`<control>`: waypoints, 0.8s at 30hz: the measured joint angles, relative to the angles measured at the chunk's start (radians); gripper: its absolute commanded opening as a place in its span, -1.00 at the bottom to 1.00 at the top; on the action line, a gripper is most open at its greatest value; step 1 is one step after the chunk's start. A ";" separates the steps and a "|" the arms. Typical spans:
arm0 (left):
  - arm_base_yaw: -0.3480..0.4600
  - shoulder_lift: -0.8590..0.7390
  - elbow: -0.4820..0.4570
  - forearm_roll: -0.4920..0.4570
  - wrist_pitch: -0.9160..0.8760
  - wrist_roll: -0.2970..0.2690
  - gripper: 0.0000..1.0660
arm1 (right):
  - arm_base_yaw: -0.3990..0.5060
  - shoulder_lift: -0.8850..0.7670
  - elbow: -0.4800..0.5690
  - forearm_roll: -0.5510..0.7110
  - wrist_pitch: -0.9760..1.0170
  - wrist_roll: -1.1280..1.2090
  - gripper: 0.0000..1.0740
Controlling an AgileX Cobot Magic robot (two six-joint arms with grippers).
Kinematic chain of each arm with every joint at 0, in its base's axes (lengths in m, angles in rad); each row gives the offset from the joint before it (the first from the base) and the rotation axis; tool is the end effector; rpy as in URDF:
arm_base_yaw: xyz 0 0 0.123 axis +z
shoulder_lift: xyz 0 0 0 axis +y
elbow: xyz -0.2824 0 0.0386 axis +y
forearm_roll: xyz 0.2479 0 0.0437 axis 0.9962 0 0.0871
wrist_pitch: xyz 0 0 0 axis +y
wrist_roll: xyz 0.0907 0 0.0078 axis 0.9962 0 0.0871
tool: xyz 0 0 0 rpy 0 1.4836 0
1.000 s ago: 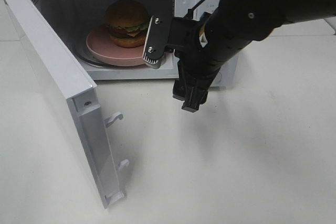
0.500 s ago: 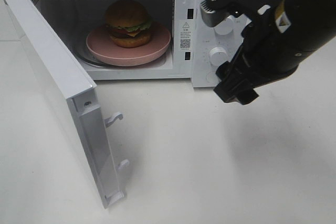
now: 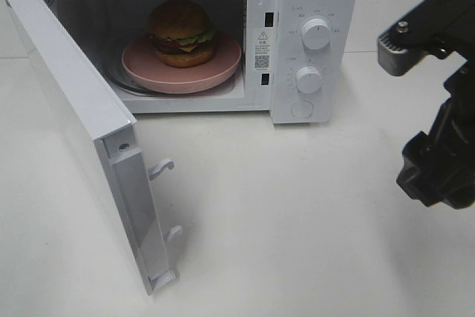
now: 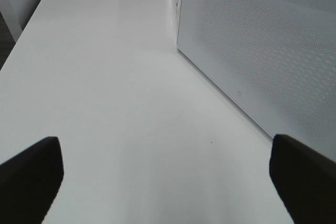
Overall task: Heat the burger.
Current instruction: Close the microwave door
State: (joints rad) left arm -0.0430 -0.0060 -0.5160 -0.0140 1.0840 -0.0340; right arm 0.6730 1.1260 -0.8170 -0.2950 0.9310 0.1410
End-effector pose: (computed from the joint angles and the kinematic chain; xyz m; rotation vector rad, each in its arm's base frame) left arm -0.0087 -0.0008 0.2797 0.0102 2.0461 -0.0648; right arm 0.1699 0.1082 0.2806 -0.8576 2.5092 -0.1132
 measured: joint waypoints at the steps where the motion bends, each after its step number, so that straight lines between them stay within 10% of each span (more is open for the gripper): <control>1: 0.000 0.000 0.000 0.000 0.000 0.000 0.88 | 0.000 -0.041 0.021 0.013 0.006 0.000 0.42; 14: 0.000 0.000 0.000 0.000 0.000 0.000 0.88 | -0.019 -0.307 0.178 0.047 0.023 0.051 0.42; 24: 0.000 0.000 0.000 0.000 0.000 0.000 0.88 | -0.282 -0.595 0.285 0.110 0.027 0.070 0.42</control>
State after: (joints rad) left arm -0.0430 -0.0060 -0.5160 -0.0140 1.0840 -0.0340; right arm 0.3910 0.5310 -0.5320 -0.1850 0.9580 0.2110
